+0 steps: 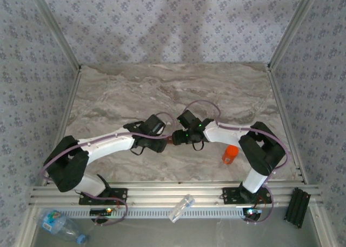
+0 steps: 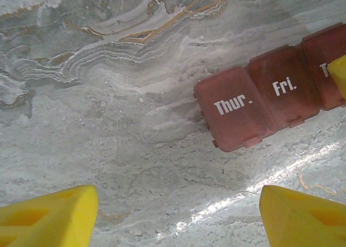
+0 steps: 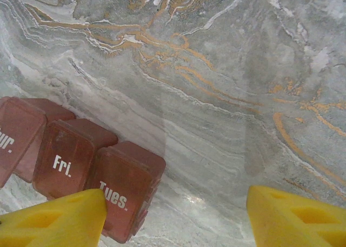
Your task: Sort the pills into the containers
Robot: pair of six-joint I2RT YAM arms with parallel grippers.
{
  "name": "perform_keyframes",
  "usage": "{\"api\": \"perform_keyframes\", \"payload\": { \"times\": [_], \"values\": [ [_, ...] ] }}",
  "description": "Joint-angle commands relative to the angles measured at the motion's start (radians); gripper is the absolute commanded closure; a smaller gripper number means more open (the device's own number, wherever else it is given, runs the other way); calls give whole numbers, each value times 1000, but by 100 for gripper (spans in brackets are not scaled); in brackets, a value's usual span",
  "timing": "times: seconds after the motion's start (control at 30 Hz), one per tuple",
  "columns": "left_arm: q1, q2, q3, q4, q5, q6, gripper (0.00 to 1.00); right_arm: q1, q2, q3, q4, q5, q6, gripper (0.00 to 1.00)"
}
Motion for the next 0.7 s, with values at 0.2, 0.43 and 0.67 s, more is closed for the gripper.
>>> {"api": "perform_keyframes", "payload": {
  "times": [0.2, 0.43, 0.67],
  "values": [
    [-9, 67, 15, 26, -28, -10, 22, 2, 30, -27, -29, 19, 11, 29],
    [-3, 97, 64, 29, -59, 1, 22, 3, 34, -39, -22, 20, 14, 29],
    [15, 114, 131, 11, -74, 26, 22, 5, 38, -45, -20, 23, 17, 29]
  ]
}}
